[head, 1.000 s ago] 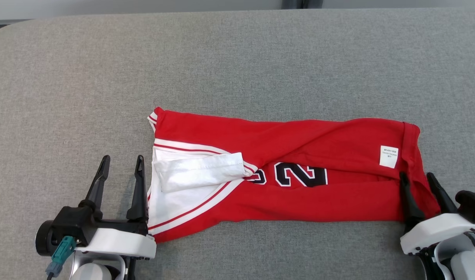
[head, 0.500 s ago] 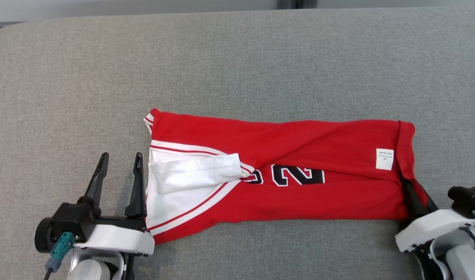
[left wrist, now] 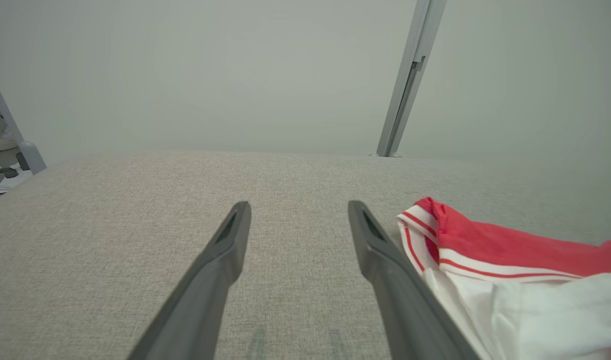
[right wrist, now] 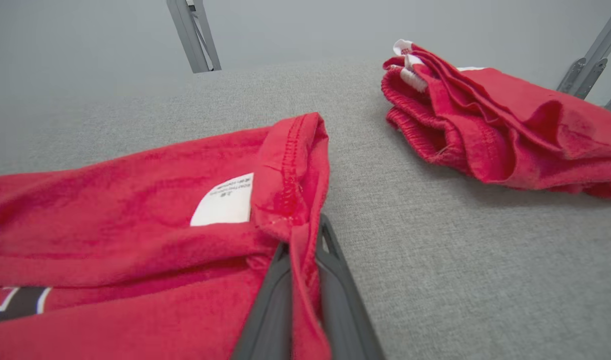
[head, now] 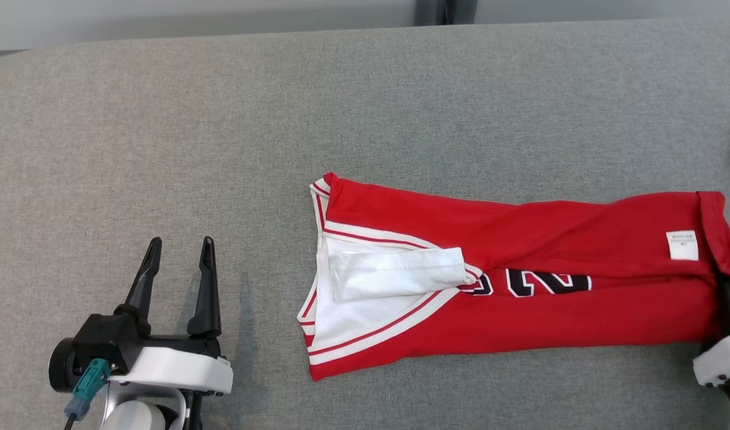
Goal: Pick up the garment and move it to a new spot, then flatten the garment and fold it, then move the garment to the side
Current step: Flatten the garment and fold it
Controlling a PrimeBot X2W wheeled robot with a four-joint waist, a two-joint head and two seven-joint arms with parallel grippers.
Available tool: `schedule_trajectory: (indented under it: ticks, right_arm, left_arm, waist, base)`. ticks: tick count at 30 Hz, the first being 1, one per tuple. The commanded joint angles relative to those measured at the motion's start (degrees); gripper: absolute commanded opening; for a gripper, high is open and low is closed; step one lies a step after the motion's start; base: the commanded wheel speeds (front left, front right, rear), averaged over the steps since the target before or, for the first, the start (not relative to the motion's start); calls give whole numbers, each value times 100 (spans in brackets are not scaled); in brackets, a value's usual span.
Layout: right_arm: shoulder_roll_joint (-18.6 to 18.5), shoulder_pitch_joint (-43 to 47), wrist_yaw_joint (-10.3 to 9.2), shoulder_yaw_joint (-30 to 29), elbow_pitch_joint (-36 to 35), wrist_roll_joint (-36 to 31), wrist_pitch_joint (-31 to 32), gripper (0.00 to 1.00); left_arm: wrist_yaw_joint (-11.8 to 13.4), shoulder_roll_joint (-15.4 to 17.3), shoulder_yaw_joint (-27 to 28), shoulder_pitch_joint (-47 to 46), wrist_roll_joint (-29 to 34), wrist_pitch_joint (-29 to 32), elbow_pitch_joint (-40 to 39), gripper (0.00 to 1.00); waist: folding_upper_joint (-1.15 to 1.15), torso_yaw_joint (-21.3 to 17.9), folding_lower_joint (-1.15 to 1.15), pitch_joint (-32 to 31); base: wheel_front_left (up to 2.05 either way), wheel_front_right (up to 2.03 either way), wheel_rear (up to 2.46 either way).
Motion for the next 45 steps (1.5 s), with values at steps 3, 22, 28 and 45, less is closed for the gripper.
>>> schedule_trajectory:
  ticks: [3,22,28,45]
  right_arm:
    - [97,82,-1,2,-386,-147,174,0]
    - [1532,-571,-1,2451,-2357,-198,1291,0]
    - [1595,-1095,0,3404,-1695,360,741,0]
    - [1590,-2056,0,4567,-403,1034,-51,100]
  left_arm:
    - [-14,28,39,55,29,-23,25,100]
    - [37,65,-41,25,58,18,69,100]
    - [-29,-28,-154,-89,35,7,173,100]
    - [-101,-160,-136,-248,51,-22,324,100]
  waist:
    - [0,-20,0,-58]
    - [0,98,0,-297]
    - [0,366,0,-237]
    - [0,546,0,-61]
  base:
    - [0,0,0]
    - [0,0,0]
    - [0,0,0]
    - [0,0,0]
